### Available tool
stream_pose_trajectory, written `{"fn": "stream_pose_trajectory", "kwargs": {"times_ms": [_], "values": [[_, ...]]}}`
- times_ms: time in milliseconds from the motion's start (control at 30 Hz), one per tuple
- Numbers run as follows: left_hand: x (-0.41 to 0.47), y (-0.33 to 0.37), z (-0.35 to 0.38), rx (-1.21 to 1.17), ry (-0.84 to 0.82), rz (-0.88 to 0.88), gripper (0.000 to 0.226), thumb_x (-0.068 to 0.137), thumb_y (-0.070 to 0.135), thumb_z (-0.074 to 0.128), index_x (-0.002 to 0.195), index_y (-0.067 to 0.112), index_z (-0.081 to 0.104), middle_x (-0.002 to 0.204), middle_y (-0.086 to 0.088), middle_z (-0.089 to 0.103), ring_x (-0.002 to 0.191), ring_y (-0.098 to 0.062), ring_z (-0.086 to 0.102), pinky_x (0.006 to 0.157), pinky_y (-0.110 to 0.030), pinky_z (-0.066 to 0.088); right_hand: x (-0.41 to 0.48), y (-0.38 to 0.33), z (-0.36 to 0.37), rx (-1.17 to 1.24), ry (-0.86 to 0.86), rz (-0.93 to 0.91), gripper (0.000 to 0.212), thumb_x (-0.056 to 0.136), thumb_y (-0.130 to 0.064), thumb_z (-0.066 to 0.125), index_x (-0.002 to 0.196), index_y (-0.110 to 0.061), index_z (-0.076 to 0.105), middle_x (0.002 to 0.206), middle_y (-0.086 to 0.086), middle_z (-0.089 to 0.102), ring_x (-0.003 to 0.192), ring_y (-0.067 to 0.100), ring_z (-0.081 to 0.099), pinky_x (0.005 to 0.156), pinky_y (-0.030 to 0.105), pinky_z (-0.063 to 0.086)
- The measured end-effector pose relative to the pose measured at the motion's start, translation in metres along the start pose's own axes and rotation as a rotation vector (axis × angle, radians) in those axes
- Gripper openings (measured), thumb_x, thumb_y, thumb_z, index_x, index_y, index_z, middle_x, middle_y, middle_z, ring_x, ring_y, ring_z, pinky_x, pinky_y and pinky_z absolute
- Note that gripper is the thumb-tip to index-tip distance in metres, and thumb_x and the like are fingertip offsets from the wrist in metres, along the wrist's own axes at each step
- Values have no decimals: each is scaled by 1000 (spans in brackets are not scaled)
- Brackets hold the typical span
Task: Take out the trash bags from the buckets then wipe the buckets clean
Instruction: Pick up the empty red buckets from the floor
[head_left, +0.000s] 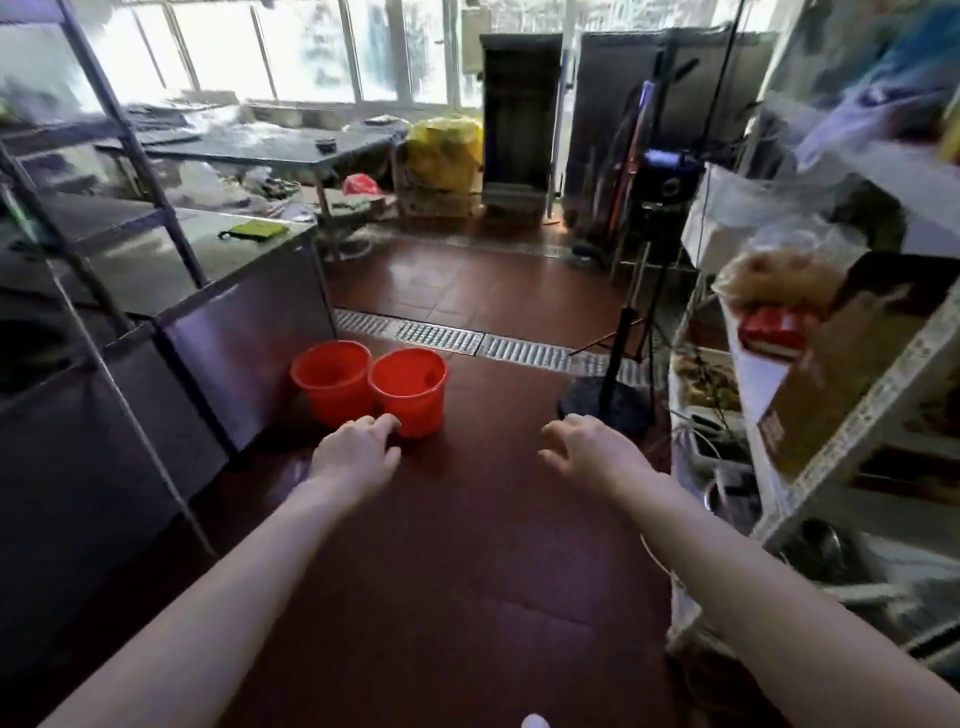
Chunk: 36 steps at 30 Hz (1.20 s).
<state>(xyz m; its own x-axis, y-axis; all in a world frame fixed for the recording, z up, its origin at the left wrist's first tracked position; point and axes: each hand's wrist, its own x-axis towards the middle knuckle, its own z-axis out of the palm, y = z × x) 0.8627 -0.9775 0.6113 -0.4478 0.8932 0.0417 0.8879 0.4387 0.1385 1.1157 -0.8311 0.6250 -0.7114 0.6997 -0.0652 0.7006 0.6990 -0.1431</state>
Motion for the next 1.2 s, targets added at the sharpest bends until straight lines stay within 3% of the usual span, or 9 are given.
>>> {"fn": "stream_pose_trajectory", "kwargs": {"times_ms": [233,533,867,1000,1200], "values": [[134,-19,-2,51,12,-152,39,95,34,48,132,25,52,121,-3,61,114,-26,57,91,-40,49,180,14,-26,-51,-34,-183,40,97,-45,48,131,-25,53,127,2,53,122,23,49,99,37,45],[307,-62,42,-14,-63,-161,35,96,32,47,130,26,52,119,-1,62,111,-24,59,87,-40,52,399,17,7,-35,-138,-275,41,94,-46,53,128,-24,55,121,3,56,117,23,53,92,37,49],[558,-158,108,-146,-154,-224,31,95,32,49,126,27,55,113,3,65,105,-22,62,80,-35,52,671,31,49,13,-288,-150,38,93,-42,52,125,-22,57,118,5,57,117,25,54,94,38,48],[621,-179,140,-252,-242,-300,31,93,30,52,124,27,55,108,4,64,101,-22,62,80,-35,52,739,49,73,65,-356,-115,39,93,-42,53,126,-22,56,118,5,58,115,25,55,96,38,47],[708,-203,220,-443,-314,-552,51,92,31,56,141,31,40,126,0,52,112,-22,58,91,-37,49,865,95,141,89,-500,-60,44,94,-43,53,134,-25,50,122,7,54,118,27,52,99,38,45]]}}
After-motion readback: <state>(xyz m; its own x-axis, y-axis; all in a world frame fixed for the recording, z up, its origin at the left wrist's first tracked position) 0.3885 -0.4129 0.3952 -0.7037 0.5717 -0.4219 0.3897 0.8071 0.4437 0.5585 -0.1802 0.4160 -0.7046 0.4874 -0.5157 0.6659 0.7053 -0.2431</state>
